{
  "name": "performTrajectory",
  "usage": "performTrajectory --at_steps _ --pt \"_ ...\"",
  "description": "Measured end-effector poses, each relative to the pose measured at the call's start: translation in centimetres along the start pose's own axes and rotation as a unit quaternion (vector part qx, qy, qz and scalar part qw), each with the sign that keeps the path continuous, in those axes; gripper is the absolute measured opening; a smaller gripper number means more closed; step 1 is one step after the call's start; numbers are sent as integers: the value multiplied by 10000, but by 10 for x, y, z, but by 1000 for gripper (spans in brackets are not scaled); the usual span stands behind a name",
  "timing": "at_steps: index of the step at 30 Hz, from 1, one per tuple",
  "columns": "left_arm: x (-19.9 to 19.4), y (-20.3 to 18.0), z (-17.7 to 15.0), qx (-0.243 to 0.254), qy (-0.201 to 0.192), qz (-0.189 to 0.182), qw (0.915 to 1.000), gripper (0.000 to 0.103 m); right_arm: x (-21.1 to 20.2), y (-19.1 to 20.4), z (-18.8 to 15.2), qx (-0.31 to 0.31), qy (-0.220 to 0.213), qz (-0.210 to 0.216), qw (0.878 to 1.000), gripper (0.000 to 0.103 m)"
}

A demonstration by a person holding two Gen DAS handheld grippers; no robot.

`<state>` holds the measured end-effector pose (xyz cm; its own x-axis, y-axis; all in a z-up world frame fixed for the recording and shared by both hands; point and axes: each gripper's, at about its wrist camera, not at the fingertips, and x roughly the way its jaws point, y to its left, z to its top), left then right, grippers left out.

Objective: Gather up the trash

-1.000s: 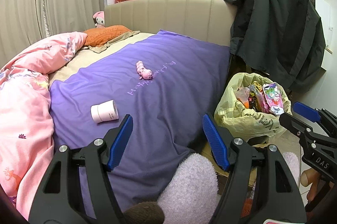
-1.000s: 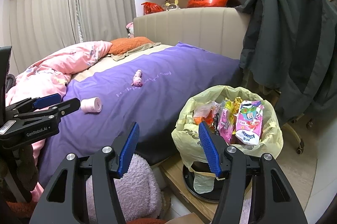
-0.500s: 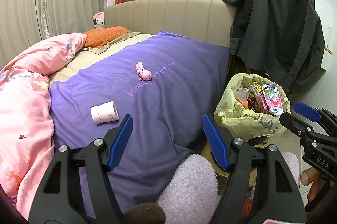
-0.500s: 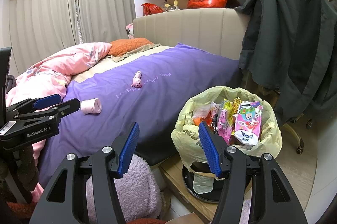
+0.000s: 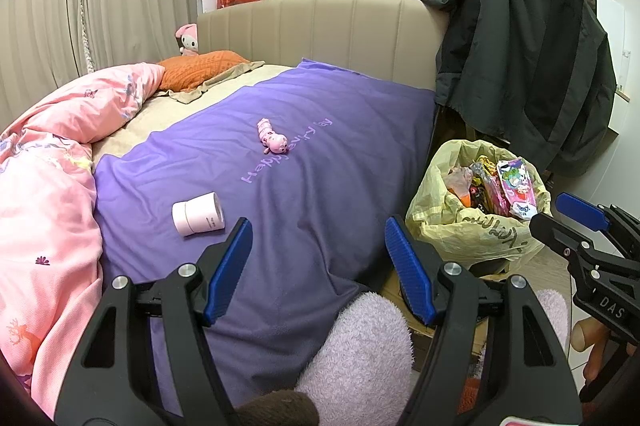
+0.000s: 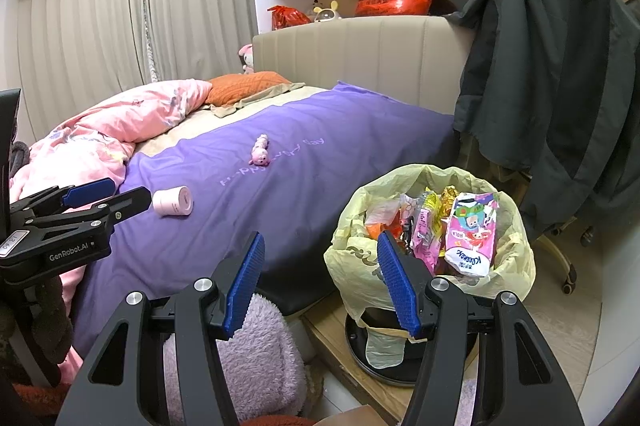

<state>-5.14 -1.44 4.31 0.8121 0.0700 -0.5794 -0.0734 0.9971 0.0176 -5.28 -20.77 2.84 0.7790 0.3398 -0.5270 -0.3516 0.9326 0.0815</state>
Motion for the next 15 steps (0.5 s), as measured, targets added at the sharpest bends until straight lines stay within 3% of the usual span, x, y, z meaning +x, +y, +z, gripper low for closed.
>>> performTrajectory --at_steps 15 --pt "1 -2 -1 128 -56 -57 9999 66 0 -2 -1 8 20 -49 10000 55"
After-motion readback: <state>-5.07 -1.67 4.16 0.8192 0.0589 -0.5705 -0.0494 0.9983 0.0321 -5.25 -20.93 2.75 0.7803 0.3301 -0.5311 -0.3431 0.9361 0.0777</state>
